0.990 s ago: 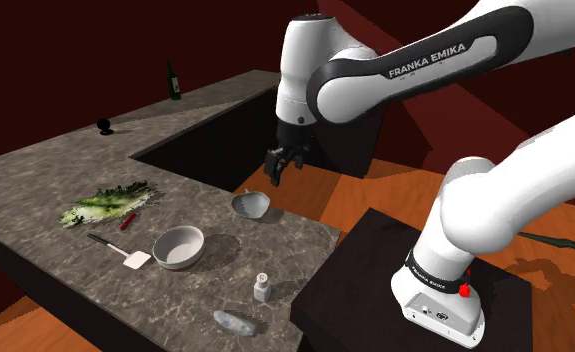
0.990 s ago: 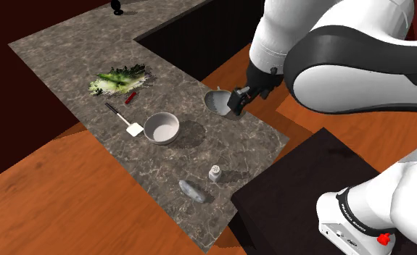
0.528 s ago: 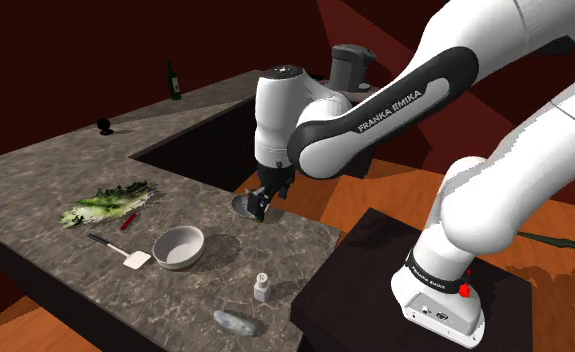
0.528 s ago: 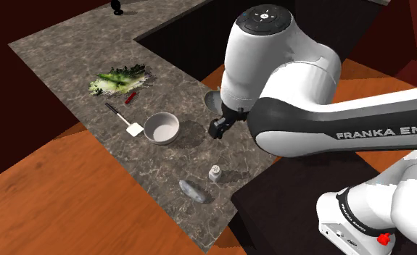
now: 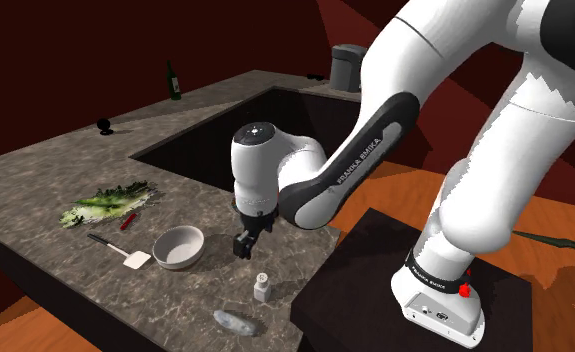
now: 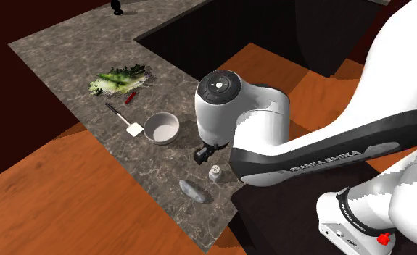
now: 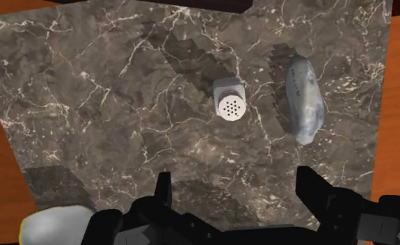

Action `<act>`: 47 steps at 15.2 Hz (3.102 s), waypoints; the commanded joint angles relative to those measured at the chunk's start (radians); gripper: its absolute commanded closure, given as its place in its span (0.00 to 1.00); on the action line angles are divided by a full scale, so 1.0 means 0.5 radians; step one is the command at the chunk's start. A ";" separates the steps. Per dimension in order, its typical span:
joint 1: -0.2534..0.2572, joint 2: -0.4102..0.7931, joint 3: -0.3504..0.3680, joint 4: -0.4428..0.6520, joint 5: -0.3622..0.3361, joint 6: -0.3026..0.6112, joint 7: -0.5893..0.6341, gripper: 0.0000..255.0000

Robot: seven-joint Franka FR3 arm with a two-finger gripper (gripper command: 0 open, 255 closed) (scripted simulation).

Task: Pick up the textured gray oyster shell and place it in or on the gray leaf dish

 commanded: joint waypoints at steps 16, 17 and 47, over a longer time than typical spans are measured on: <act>0.547 1.303 -0.315 0.644 -1.312 0.166 1.140 0.00; 0.558 1.330 -0.335 0.656 -1.336 0.181 1.157 0.00; 0.497 1.227 -0.277 0.603 -1.254 0.143 1.073 1.00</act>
